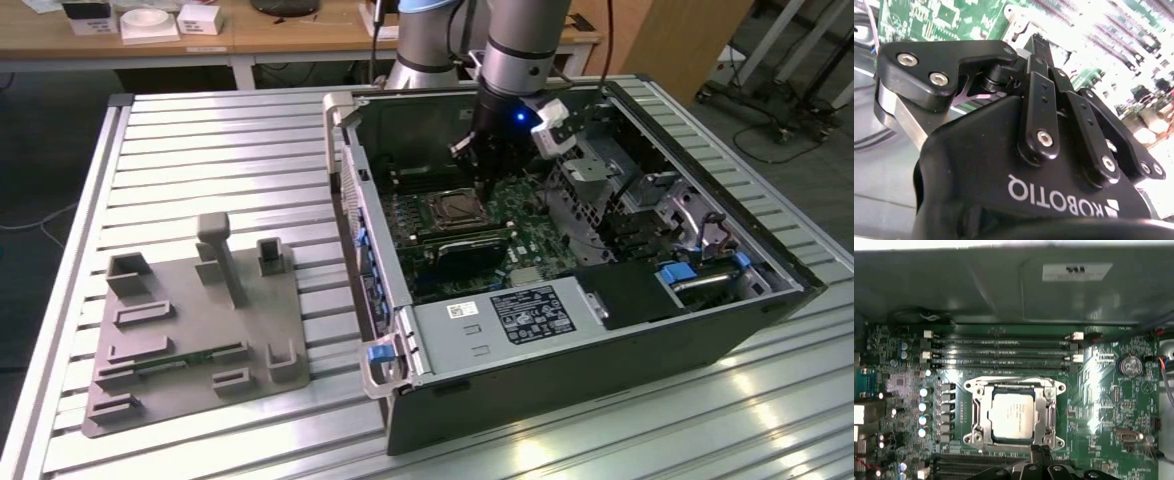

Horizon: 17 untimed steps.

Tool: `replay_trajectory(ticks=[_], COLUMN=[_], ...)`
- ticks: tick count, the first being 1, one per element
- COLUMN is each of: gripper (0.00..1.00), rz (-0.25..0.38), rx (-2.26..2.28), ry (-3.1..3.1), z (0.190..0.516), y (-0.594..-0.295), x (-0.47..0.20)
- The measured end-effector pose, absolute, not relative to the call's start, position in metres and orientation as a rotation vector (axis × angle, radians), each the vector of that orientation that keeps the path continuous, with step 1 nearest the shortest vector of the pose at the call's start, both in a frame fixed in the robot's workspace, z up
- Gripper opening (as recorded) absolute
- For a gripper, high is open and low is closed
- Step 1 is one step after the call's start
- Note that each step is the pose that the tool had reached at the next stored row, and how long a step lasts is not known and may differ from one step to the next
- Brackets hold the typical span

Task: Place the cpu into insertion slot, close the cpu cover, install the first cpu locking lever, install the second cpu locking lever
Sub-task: 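Install the second cpu locking lever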

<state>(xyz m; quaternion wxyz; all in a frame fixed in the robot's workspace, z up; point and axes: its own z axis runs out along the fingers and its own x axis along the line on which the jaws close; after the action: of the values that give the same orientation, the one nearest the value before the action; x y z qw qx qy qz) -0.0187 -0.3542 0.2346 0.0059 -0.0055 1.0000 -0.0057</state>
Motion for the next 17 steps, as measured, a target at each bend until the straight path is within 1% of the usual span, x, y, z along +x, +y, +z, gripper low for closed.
replay_trajectory(ticks=[9, 17], gripper=[0.1, 0.1], rz=[-0.019, -0.019], rx=[-0.017, -0.017], ry=[3.13, 3.13], z=[0.235, 0.235], y=[-0.37, -0.376], x=[-0.019, -0.024])
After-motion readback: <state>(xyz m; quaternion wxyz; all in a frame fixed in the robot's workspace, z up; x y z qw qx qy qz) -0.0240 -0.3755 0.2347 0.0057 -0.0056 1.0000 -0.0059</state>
